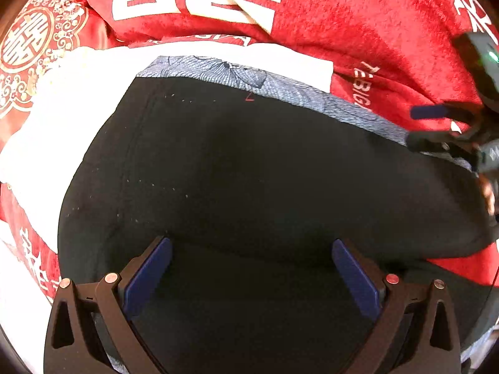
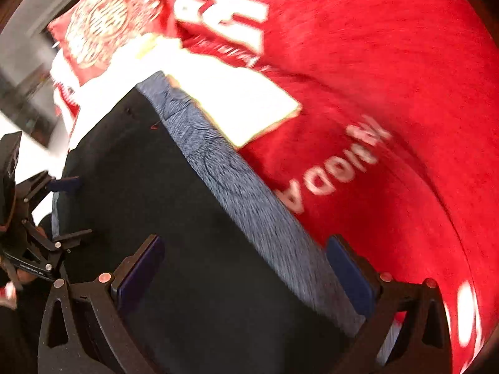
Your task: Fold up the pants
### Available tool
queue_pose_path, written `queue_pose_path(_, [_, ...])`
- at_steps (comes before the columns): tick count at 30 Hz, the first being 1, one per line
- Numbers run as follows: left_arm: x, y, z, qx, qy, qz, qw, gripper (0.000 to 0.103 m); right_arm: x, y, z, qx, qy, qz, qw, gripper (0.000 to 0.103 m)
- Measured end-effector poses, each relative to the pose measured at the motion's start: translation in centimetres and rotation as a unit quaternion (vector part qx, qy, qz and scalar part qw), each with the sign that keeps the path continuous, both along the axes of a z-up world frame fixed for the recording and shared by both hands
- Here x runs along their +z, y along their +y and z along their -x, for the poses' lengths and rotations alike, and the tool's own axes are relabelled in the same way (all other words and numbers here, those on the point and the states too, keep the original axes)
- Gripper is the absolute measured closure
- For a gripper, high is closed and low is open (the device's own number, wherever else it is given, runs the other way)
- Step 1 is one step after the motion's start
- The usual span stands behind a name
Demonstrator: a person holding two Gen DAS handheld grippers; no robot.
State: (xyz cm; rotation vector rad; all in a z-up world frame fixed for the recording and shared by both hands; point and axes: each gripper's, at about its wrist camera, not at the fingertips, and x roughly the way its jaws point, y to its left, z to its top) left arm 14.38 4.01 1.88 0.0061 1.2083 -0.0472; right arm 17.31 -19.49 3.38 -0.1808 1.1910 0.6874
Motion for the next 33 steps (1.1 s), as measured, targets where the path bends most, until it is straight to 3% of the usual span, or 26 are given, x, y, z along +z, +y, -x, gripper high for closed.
queue_pose_path(4, [-0.4, -0.1, 0.0, 0.000, -0.004, -0.001, 1.0000, 0.000, -3.1, 1.5, -2.9, 0.049, 0.060, -0.033, 0.996, 0.000])
queue_pose_path(7, [-0.5, 0.0, 0.1, -0.006, -0.007, -0.002, 1.0000, 0.000, -5.9, 2.7, -3.7, 0.067, 0.114, -0.004, 0.991, 0.004])
queue_pose_path(9, [-0.5, 0.2, 0.0, -0.008, -0.006, 0.000, 0.9999, 0.000, -5.5, 3.5, -3.2, 0.088, 0.109, -0.007, 0.990, 0.066])
queue_pose_path(10, [-0.5, 0.3, 0.0, -0.008, -0.007, 0.001, 0.9999, 0.000, -4.9, 4.2, -2.8, 0.097, 0.109, -0.011, 0.989, 0.081])
queue_pose_path(11, [-0.3, 0.4, 0.0, -0.005, -0.006, 0.001, 1.0000, 0.000, -4.2, 4.7, -2.1, 0.104, 0.087, 0.003, 0.991, 0.088])
queue_pose_path(13, [0.3, 0.8, 0.1, 0.007, -0.007, 0.009, 0.9999, 0.000, -2.6, 5.9, 0.0, 0.124, 0.032, 0.043, 0.991, 0.089])
queue_pose_path(15, [1.4, 1.6, 0.2, 0.023, -0.012, 0.035, 0.9990, 0.000, -0.8, 6.7, 1.9, 0.109, -0.015, 0.071, 0.991, 0.089])
queue_pose_path(18, [2.8, 3.2, -0.3, 0.047, -0.010, 0.079, 0.9957, 0.000, 1.9, 7.5, 5.3, 0.086, -0.069, 0.080, 0.991, 0.089])
queue_pose_path(22, [4.9, 6.0, -2.8, 0.097, 0.008, 0.177, 0.9794, 0.000, 3.6, 8.4, 10.3, 0.076, -0.149, 0.124, 0.978, 0.089])
queue_pose_path(26, [7.4, 7.1, -5.1, 0.141, -0.007, 0.216, 0.9661, 0.000, 3.7, 10.6, 14.2, 0.073, -0.217, 0.175, 0.958, 0.089])
queue_pose_path(29, [8.5, 6.0, -6.0, 0.147, 0.002, 0.233, 0.9613, 0.000, 3.6, 11.3, 16.3, 0.057, -0.242, 0.182, 0.951, 0.089])
queue_pose_path(33, [7.2, 4.1, -7.8, 0.180, 0.033, 0.171, 0.9681, 0.000, 3.1, 11.7, 17.3, 0.050, -0.257, 0.199, 0.945, 0.089])
